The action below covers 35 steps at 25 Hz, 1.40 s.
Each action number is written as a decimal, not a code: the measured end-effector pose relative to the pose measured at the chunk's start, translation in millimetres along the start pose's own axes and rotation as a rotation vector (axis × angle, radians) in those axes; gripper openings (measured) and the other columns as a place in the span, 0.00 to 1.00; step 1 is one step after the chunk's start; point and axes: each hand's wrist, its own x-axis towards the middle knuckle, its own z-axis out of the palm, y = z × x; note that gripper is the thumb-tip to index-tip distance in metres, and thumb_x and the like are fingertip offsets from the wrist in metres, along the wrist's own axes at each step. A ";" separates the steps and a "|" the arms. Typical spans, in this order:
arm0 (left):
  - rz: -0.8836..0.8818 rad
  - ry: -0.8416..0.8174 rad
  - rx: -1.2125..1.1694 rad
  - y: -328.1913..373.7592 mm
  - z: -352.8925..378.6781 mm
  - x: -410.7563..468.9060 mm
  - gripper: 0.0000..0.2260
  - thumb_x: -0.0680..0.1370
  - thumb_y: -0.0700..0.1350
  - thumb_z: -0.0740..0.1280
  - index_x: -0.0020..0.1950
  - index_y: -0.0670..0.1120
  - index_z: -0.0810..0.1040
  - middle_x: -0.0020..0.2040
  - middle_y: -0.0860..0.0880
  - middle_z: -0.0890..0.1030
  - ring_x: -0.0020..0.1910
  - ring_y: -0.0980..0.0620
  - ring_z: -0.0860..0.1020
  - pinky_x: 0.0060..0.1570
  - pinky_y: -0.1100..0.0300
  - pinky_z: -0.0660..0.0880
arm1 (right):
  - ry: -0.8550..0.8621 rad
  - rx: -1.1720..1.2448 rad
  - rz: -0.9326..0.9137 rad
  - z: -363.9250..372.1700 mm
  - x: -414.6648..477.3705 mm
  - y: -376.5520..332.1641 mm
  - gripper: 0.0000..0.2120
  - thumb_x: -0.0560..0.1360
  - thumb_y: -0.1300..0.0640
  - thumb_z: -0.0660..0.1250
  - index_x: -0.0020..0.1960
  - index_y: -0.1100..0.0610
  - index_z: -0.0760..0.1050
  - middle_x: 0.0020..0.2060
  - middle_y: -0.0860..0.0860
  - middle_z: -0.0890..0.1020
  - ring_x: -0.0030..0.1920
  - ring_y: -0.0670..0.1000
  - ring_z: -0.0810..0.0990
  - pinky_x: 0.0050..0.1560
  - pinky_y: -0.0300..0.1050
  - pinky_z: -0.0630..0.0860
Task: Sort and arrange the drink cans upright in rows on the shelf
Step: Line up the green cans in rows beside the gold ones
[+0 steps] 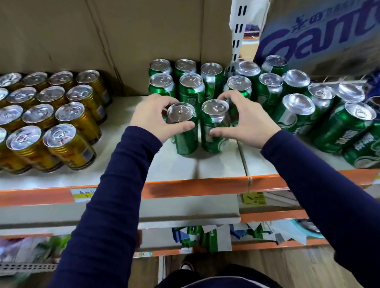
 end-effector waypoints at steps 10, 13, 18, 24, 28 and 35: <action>0.032 -0.203 0.024 -23.5 -20.1 14.7 0.39 0.60 0.63 0.73 0.66 0.46 0.73 0.61 0.46 0.75 0.60 0.49 0.73 0.60 0.64 0.65 | 0.014 0.056 0.116 13.1 -5.2 -14.1 0.32 0.67 0.59 0.73 0.65 0.53 0.59 0.49 0.52 0.75 0.44 0.46 0.74 0.41 0.40 0.72; -0.115 0.062 -0.055 -19.6 -0.4 4.0 0.33 0.61 0.61 0.76 0.62 0.51 0.74 0.54 0.49 0.71 0.50 0.52 0.71 0.53 0.63 0.68 | 0.025 0.078 0.131 16.8 -5.1 -12.4 0.32 0.67 0.59 0.72 0.65 0.53 0.58 0.50 0.52 0.75 0.44 0.45 0.74 0.41 0.40 0.72; -0.145 0.230 -0.170 -31.7 2.8 7.2 0.30 0.59 0.59 0.76 0.56 0.47 0.79 0.52 0.49 0.79 0.50 0.52 0.78 0.55 0.55 0.75 | 0.003 0.180 0.136 19.3 -2.0 -10.2 0.31 0.69 0.61 0.71 0.63 0.50 0.57 0.55 0.52 0.73 0.48 0.43 0.74 0.44 0.42 0.74; -0.192 0.241 -0.206 -44.0 11.5 6.1 0.34 0.65 0.55 0.72 0.69 0.48 0.70 0.60 0.47 0.73 0.56 0.54 0.72 0.58 0.64 0.69 | 0.016 0.241 0.112 22.4 -2.5 -3.1 0.31 0.68 0.63 0.71 0.61 0.48 0.57 0.55 0.50 0.74 0.54 0.53 0.77 0.52 0.51 0.77; -0.199 0.274 -0.187 -48.9 16.2 6.0 0.33 0.63 0.54 0.78 0.65 0.46 0.72 0.59 0.47 0.76 0.56 0.51 0.74 0.58 0.59 0.72 | 0.021 0.219 0.082 22.3 -2.2 -0.3 0.29 0.70 0.56 0.71 0.62 0.49 0.57 0.59 0.51 0.73 0.57 0.52 0.75 0.56 0.47 0.74; -0.141 0.166 -0.224 -51.5 16.8 9.3 0.32 0.66 0.48 0.77 0.68 0.47 0.71 0.56 0.48 0.70 0.53 0.55 0.70 0.54 0.69 0.66 | 0.061 0.047 0.074 21.3 -5.5 -3.1 0.31 0.72 0.43 0.66 0.68 0.56 0.60 0.62 0.49 0.64 0.58 0.46 0.68 0.59 0.37 0.67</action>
